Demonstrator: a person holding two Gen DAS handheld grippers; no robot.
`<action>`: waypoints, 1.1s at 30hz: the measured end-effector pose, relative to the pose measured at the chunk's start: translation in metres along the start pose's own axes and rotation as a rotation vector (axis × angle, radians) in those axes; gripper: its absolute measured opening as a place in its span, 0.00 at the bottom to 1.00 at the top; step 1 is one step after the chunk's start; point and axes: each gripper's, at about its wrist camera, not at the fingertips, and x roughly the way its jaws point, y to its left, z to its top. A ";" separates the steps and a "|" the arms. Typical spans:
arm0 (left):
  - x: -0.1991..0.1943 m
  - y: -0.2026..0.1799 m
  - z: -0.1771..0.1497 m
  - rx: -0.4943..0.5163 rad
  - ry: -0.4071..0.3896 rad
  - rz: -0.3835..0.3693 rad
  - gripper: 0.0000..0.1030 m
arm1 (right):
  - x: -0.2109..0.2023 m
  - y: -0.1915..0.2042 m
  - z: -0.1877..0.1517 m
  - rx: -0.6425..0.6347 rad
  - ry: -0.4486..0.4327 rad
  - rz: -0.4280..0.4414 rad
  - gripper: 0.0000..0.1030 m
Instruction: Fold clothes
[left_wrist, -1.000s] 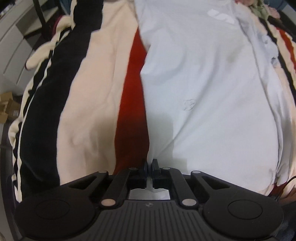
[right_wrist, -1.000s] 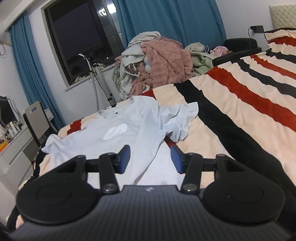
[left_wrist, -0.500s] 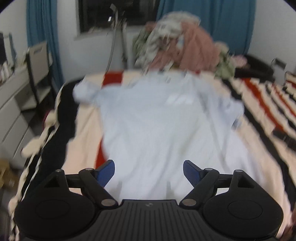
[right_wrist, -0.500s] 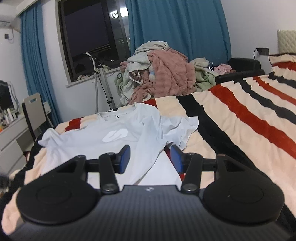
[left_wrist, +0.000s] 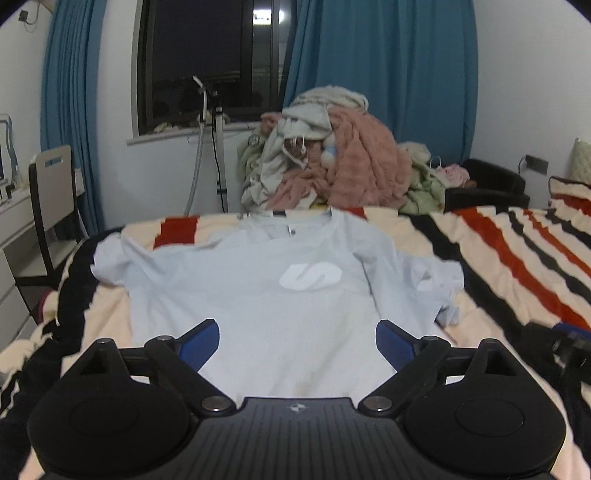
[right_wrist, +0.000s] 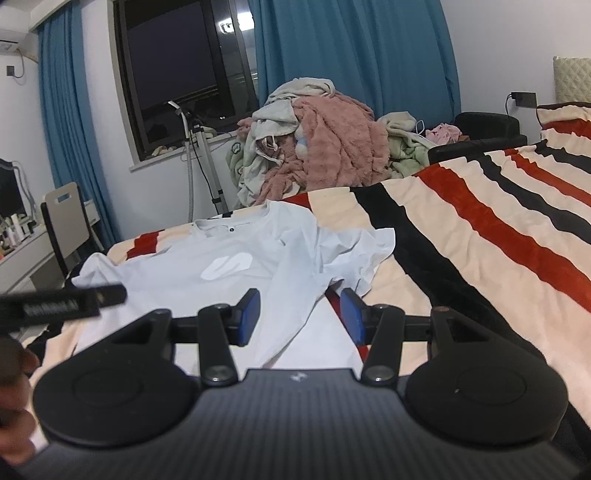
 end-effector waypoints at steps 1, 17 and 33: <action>0.009 0.004 -0.005 0.001 0.009 -0.005 0.90 | 0.003 -0.001 0.001 0.007 0.001 -0.004 0.49; 0.076 0.032 -0.040 -0.051 0.042 -0.057 0.93 | 0.221 -0.120 0.039 0.437 0.181 -0.002 0.68; 0.141 0.036 -0.053 -0.054 0.086 -0.063 0.93 | 0.358 -0.136 0.095 -0.021 0.110 -0.226 0.06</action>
